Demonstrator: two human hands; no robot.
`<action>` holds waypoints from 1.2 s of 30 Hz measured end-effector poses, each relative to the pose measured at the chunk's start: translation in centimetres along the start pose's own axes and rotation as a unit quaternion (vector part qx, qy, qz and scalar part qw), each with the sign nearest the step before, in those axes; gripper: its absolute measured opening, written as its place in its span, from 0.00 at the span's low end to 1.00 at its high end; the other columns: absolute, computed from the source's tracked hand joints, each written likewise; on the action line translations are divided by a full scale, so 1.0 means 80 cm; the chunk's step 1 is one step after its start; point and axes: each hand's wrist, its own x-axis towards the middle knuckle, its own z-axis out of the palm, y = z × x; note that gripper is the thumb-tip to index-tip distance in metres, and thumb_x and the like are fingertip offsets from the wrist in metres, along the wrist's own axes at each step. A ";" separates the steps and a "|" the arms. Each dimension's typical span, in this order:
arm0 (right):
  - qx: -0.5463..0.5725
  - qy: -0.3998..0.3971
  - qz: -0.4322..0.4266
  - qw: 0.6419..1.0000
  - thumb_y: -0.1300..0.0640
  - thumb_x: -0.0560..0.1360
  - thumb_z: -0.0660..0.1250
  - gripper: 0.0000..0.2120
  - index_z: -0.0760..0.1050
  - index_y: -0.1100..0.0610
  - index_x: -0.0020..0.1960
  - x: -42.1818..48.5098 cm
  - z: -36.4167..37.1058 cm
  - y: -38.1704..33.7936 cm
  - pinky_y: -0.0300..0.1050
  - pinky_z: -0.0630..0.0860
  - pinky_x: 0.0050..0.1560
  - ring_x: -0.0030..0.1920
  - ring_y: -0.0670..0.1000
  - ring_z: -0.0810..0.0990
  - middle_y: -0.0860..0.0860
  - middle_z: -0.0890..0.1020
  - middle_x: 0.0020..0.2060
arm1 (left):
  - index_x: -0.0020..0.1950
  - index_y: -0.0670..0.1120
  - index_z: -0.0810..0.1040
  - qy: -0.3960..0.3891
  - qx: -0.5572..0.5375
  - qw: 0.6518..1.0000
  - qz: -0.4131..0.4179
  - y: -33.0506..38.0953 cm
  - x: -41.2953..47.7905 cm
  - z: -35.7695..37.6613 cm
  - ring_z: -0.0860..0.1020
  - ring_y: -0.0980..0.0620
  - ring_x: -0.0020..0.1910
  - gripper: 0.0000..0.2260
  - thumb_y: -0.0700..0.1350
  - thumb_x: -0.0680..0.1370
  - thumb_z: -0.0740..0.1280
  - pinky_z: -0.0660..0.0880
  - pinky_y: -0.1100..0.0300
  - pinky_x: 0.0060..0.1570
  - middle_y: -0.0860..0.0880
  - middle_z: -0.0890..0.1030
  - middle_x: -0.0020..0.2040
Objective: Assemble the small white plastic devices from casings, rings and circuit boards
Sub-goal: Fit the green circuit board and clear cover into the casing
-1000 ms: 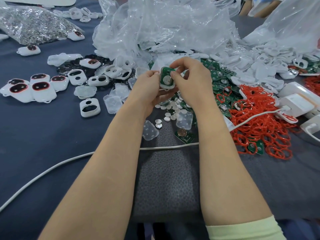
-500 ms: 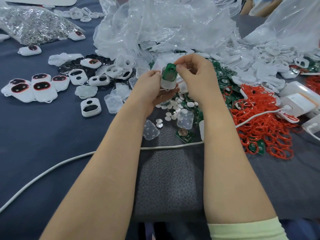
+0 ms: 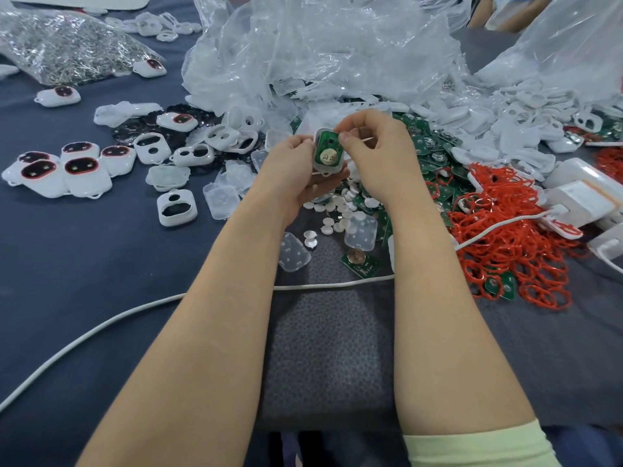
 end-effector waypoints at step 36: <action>-0.038 0.002 -0.012 0.999 0.57 0.76 0.66 0.03 0.77 0.52 0.48 -0.003 0.000 0.002 0.29 0.67 0.37 0.35 0.39 0.70 0.44 0.75 0.38 | 0.49 0.41 0.74 -0.013 -0.007 1.000 0.014 -0.003 0.001 0.002 0.82 0.52 0.32 0.08 0.38 0.83 0.56 0.81 0.60 0.34 0.43 0.81 0.43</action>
